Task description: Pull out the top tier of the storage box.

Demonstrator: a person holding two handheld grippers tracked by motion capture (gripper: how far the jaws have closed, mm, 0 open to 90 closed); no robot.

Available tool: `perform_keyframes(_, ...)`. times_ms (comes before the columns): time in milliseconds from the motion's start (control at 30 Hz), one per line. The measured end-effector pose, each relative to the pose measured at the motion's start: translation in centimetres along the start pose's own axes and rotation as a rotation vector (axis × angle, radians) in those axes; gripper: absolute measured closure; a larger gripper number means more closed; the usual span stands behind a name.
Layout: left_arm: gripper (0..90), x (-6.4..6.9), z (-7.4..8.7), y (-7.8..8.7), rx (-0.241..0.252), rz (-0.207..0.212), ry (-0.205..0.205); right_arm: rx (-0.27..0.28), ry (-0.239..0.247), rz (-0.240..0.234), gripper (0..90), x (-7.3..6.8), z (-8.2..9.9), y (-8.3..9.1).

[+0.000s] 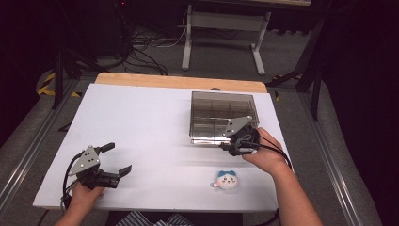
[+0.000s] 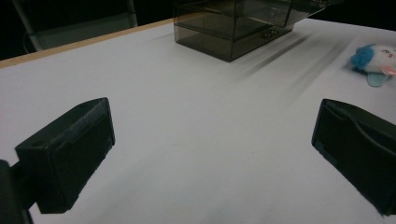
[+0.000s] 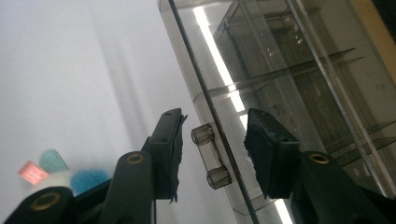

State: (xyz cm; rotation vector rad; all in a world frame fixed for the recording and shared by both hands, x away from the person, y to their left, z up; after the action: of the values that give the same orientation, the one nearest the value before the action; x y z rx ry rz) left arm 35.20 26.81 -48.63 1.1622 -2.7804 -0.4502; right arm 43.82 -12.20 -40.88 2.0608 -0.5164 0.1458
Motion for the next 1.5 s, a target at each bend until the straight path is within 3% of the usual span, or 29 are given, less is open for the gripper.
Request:
perform_keyframes(100,0.1,0.0,-0.1,-0.2,0.003,0.005,0.0,0.049,-0.022,0.02,49.8,-0.3,-0.3,1.1)
perform_keyframes(333,0.1,0.1,-0.2,-0.4,0.003,0.011,-0.005,0.153,-0.057,0.026,44.9,-1.1,-0.6,2.8)
perform_keyframes(533,0.0,0.2,-0.3,-0.6,0.001,0.013,-0.01,0.248,-0.125,0.045,39.1,-1.6,0.0,3.6)
perform_keyframes(1167,0.0,0.1,-0.3,-0.5,0.001,0.01,-0.015,0.248,-0.171,0.049,33.2,-3.8,0.8,3.5)
perform_keyframes(1500,0.0,0.2,-0.2,-0.6,-0.001,0.011,-0.006,0.217,-0.206,0.012,33.1,-5.2,2.5,2.3)
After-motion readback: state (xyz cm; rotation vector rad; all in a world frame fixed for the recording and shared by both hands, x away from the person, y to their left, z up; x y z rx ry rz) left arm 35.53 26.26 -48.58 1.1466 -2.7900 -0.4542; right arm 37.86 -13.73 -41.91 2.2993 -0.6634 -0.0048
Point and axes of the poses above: each handheld gripper's, and its own axes: y roughly backward along the jaws, z roughly out of its underside, x roughly to its right, the point moved 5 cm from there along -y, roughly forward along the jaws, and after that the axes turned 1 degree about -x, right-handed, at the moved point
